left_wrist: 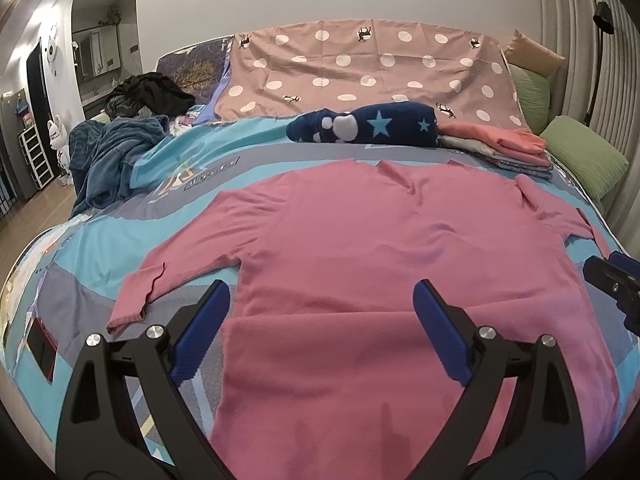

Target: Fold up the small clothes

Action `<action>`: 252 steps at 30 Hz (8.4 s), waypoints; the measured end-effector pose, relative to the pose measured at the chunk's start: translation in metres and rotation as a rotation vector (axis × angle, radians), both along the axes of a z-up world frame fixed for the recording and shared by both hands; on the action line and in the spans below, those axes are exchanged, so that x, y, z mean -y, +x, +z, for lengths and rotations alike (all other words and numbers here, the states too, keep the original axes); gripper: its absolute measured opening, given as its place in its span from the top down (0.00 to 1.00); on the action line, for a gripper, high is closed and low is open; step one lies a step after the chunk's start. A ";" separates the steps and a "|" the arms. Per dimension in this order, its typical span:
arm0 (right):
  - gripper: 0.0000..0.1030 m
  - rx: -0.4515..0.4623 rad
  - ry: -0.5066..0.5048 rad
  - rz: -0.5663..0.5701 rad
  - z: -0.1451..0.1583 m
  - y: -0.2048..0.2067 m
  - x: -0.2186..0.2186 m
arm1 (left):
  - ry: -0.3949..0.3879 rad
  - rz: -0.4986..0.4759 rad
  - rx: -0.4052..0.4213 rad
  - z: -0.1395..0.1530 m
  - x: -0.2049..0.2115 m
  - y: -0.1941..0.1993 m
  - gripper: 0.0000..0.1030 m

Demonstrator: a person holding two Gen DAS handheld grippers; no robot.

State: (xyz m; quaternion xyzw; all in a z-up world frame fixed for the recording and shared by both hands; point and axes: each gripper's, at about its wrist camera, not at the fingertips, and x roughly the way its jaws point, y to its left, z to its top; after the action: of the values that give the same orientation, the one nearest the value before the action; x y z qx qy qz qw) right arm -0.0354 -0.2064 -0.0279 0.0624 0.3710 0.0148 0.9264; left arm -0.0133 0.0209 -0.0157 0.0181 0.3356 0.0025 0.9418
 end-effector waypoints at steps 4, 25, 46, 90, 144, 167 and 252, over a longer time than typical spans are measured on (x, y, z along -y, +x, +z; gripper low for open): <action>0.32 -0.014 -0.007 0.006 -0.003 0.003 -0.003 | -0.005 0.007 -0.005 -0.003 -0.005 0.003 0.08; 0.30 -0.104 -0.010 -0.018 -0.025 0.018 -0.002 | -0.141 0.495 -0.272 -0.072 -0.218 0.039 0.50; 0.30 -0.143 -0.006 -0.041 -0.035 0.024 0.002 | -0.205 0.385 -0.309 -0.088 -0.229 0.067 0.97; 0.98 -0.236 0.347 0.475 0.024 0.196 -0.129 | -0.315 -0.265 -0.115 0.011 -0.011 0.082 0.98; 0.99 -0.183 0.331 0.300 0.020 0.206 0.026 | -0.162 -0.477 -0.105 0.016 0.123 0.132 0.96; 0.86 -0.212 0.216 0.053 -0.043 0.173 0.118 | -0.089 -0.550 -0.123 -0.009 0.156 0.103 0.57; 0.47 -0.143 -0.546 -0.153 -0.105 0.060 0.201 | -0.142 -0.217 -0.252 -0.036 0.049 0.108 0.51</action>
State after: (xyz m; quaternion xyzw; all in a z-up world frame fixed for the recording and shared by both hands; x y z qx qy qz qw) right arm 0.0247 -0.4076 -0.1331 -0.1603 0.4199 -0.1599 0.8789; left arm 0.0942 -0.0278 -0.0518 -0.0123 0.4463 -0.1254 0.8860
